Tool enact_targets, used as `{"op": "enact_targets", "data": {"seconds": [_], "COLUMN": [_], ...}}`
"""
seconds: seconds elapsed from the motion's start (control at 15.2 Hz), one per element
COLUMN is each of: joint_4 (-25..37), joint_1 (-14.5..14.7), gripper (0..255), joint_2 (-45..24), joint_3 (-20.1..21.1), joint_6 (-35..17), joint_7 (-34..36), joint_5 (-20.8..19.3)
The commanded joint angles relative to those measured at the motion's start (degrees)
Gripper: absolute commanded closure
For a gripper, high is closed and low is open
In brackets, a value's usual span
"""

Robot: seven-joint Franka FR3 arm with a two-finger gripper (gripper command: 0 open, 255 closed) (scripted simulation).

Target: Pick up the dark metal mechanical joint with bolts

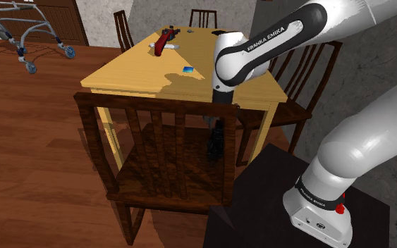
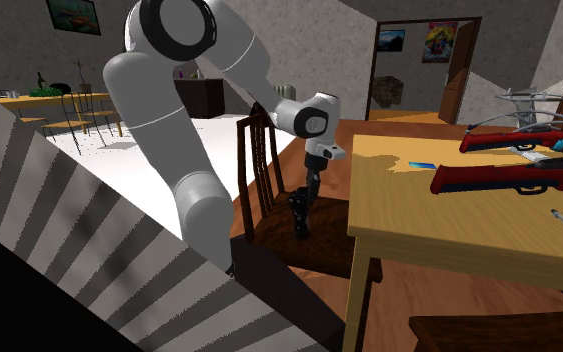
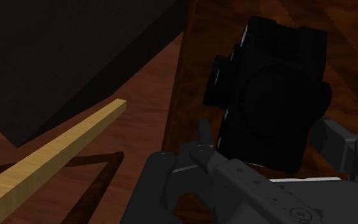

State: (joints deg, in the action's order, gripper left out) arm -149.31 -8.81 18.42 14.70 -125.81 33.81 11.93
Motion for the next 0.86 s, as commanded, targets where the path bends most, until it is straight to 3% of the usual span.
{"op": "enact_targets", "data": {"seconds": [0.0, 0.79], "joint_4": [0.8, 5.4], "joint_1": [0.0, -0.1], "gripper": [255, 255], "joint_2": [1.0, 5.3], "joint_3": [-0.2, -1.1], "joint_6": [1.7, 10.7], "joint_7": [0.1, 0.5], "joint_5": [-0.1, -0.5]}}
